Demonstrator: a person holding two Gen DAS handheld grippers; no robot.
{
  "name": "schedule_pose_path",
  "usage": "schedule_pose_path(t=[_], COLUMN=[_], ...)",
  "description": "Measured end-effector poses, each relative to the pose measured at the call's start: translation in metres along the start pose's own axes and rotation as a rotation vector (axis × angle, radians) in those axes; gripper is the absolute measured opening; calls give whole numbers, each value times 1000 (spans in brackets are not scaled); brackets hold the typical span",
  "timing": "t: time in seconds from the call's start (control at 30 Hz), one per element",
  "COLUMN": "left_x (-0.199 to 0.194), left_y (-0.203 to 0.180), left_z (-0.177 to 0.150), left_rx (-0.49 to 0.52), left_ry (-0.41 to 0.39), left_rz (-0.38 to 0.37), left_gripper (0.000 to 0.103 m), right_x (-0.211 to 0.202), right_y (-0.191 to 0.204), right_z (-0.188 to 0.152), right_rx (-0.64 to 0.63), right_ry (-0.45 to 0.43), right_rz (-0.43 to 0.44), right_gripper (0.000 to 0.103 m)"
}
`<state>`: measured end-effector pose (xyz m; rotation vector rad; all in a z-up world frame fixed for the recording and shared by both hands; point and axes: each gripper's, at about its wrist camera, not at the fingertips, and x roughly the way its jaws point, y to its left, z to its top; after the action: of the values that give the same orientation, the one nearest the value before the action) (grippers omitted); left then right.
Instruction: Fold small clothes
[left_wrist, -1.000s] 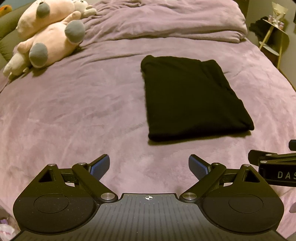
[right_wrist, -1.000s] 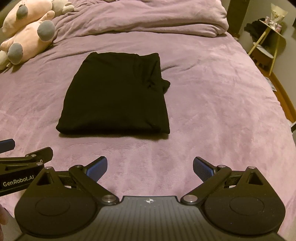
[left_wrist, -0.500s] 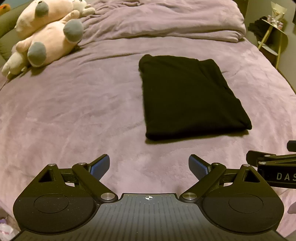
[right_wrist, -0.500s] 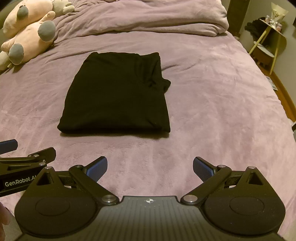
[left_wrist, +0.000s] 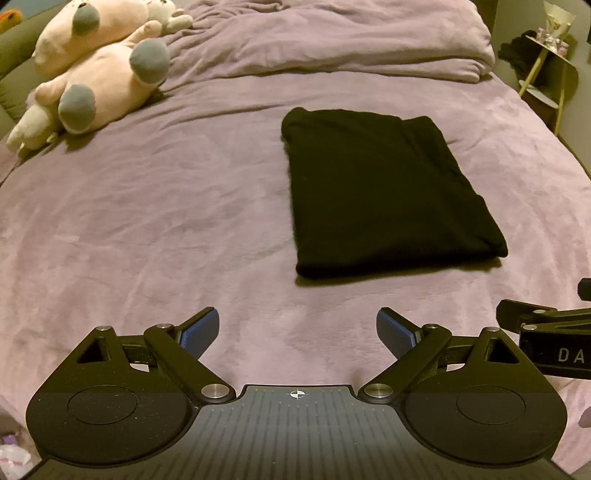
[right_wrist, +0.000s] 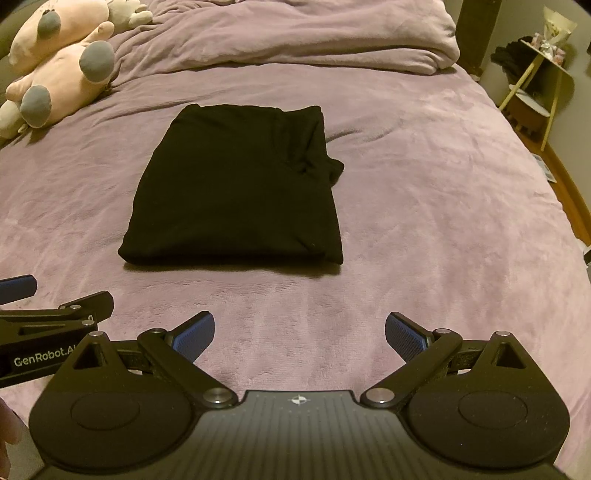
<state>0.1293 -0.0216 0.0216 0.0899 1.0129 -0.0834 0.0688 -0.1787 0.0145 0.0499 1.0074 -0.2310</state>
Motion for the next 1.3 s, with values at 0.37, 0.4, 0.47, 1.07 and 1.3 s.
schedule_pose_path(t=[0.37,0.4,0.47,1.07,1.3], left_x=[1,1,1,1,1], left_y=[1,0,0,3,-1], left_z=[2,2,2,4,3], left_rx=[-10,-8,-8,-18,10], left_ry=[8,8,8,5,-13], left_rz=[1,0,0,-25,-18], left_gripper=[96,96,96,96,96], right_x=[0,0,0,2,4], right_y=[-1,-1,-1,0,0], right_z=[0,0,0,0,0], right_rx=[3,4,3,-3,1], right_ry=[0,0,0,1,4], right_rz=[2,4,6,7,6], right_gripper=[99,99,99,99,99])
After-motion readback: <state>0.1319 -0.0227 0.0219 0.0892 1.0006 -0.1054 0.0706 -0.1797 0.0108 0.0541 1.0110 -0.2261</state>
